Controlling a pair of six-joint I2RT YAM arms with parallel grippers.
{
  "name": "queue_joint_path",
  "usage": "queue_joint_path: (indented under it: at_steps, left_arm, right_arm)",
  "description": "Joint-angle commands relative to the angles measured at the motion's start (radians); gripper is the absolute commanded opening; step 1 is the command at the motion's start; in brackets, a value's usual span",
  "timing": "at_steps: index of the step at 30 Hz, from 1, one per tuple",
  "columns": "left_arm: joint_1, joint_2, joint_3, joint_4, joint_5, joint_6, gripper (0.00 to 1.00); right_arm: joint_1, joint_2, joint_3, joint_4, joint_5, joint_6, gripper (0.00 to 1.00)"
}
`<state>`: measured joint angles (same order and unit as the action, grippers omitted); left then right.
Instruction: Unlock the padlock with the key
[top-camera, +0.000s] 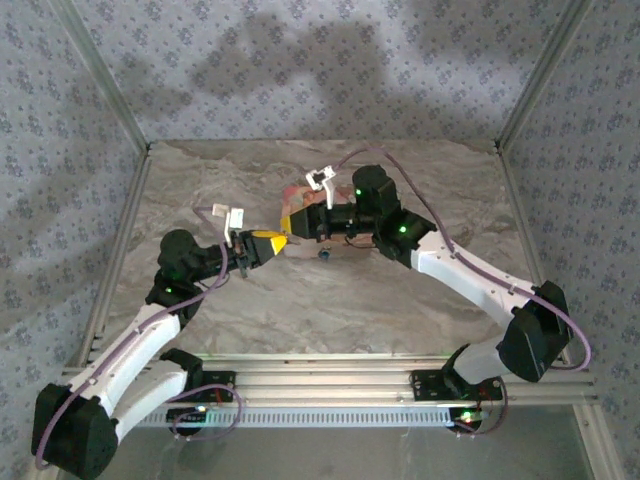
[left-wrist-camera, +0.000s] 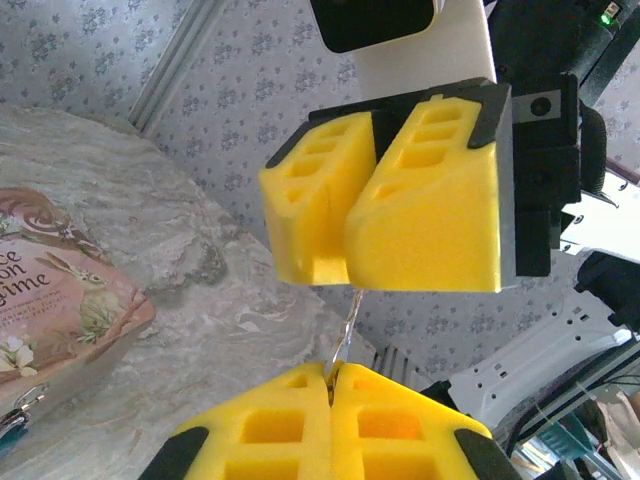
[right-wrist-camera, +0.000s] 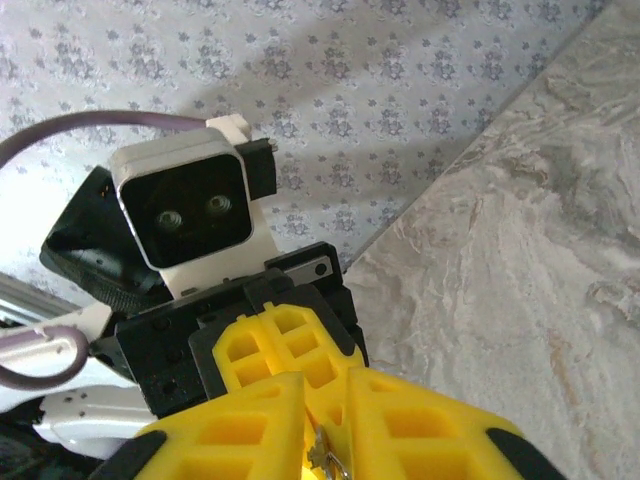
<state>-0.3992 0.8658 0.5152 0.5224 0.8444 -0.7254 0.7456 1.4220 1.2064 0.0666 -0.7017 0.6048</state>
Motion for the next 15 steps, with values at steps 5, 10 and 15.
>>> queue_joint_path:
  at_steps: [5,10,15]
  left_arm:
    - [0.011,-0.011,-0.001,0.021,-0.005,0.001,0.00]
    - [0.014,-0.014,0.003,-0.008,-0.007,0.015,0.00]
    - [0.039,-0.066,0.029,-0.180,-0.006,0.101,0.47]
  right_arm:
    - [0.021,0.003,-0.005,-0.013,0.000,-0.024,0.08]
    - [0.024,0.012,-0.003,-0.046,0.004,-0.060,0.00]
    - [0.023,0.000,0.064,-0.198,-0.008,-0.224,0.00]
